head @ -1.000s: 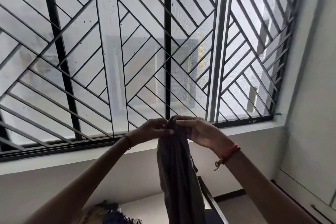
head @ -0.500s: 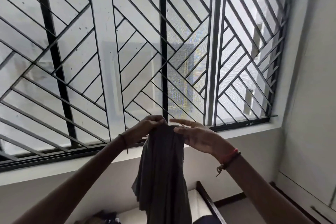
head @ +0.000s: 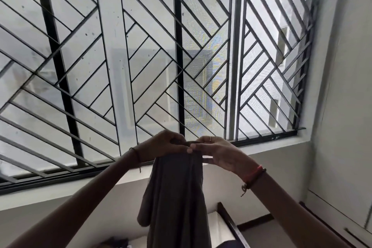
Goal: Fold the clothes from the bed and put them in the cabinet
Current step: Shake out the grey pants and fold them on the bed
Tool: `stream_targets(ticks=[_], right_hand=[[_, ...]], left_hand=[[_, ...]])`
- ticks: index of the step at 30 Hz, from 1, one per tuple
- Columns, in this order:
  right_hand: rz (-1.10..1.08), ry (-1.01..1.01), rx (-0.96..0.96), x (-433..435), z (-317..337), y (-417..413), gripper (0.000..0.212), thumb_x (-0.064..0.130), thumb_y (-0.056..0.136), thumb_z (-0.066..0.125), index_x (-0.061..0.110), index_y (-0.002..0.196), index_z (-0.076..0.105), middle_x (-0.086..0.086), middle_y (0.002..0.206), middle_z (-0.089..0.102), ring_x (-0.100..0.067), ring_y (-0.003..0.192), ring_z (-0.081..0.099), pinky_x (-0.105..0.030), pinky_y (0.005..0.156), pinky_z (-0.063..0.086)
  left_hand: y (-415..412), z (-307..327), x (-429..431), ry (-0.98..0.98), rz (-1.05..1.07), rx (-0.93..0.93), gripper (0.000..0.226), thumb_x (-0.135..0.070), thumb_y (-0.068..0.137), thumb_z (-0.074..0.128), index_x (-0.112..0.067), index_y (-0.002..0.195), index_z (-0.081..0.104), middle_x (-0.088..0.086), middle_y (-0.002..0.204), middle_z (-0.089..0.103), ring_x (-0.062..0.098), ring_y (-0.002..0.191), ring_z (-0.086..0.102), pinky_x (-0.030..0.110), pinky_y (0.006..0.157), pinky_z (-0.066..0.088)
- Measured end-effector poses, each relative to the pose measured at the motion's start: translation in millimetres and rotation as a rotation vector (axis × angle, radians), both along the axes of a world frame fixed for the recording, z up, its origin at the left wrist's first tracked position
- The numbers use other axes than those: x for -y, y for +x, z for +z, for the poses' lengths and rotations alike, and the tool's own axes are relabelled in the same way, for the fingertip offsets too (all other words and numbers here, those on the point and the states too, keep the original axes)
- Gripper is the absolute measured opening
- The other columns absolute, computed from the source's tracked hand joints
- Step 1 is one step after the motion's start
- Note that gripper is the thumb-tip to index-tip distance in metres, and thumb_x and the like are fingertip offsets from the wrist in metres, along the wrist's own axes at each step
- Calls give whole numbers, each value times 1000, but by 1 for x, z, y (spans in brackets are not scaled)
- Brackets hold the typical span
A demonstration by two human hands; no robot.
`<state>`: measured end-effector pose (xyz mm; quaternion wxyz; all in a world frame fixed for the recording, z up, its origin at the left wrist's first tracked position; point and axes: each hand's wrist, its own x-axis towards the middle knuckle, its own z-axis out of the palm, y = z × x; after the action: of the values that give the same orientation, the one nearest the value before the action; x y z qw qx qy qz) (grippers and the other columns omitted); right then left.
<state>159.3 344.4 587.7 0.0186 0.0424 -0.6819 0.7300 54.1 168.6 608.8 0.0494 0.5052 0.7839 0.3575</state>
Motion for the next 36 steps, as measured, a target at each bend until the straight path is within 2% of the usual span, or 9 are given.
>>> stream_targets(ticks=[2,4,9,13,21,27,31,33,36], right_hand=[[9,-30,-24,0,-1,-1,10,13,79,70,20,76,65,1,79,68,-12,77,65,-27,80,50],[20,-74,-55,-1,0,-2,4,14,80,68,18,82,67,0,80,69,-12,74,64,-24,75,51],[31,-74,-117,-10,0,-8,31,33,87,58,12,108,67,-5,96,67,-16,78,64,-27,73,52],[30,63,-86,-18,-16,-9,44,53,82,58,15,101,68,-5,94,67,-15,80,64,-26,76,51],[147,426,-12,-44,-56,-1,25,38,94,53,19,90,69,1,96,68,-10,93,62,-26,85,48],[28,599,-37,-75,-54,-8,33,47,81,68,15,80,74,-3,108,63,-8,96,56,-30,91,46],[-25,429,2,-91,-49,-21,20,28,78,74,9,83,73,-9,94,69,-18,91,63,-38,93,52],[-108,353,-27,-98,-43,-28,39,35,65,83,3,85,73,-11,86,68,-19,82,64,-35,84,56],[-216,251,-103,-102,-34,-36,62,39,46,92,-1,89,71,-10,80,70,-16,71,66,-24,68,56]], left_hand=[[3,9,0,13,-15,35,12,-33,74,78,-28,69,69,-10,64,54,0,65,46,22,62,38],[4,16,0,31,-14,13,27,-43,69,77,-17,75,70,-6,66,55,2,66,46,22,61,38],[6,40,-2,109,50,-26,14,-22,83,70,-8,83,72,-2,72,63,2,69,53,21,64,43],[6,59,-3,203,123,-51,14,-22,86,66,-9,89,72,0,78,66,-1,72,57,17,70,47],[-16,79,8,412,212,25,10,-21,85,67,-14,91,73,-1,82,68,0,77,58,16,72,47],[-35,72,25,526,294,14,5,-20,84,69,-20,86,74,-18,73,70,-6,76,60,10,72,48],[-47,63,36,587,351,-6,15,-17,82,70,-30,75,72,-11,73,67,-10,68,59,8,67,46],[-55,57,44,542,374,-63,32,-14,81,71,-41,64,72,-5,78,63,-5,71,59,12,71,46],[-68,48,57,449,426,-89,37,-14,78,74,-46,61,70,-17,69,68,-7,72,60,17,77,46]])
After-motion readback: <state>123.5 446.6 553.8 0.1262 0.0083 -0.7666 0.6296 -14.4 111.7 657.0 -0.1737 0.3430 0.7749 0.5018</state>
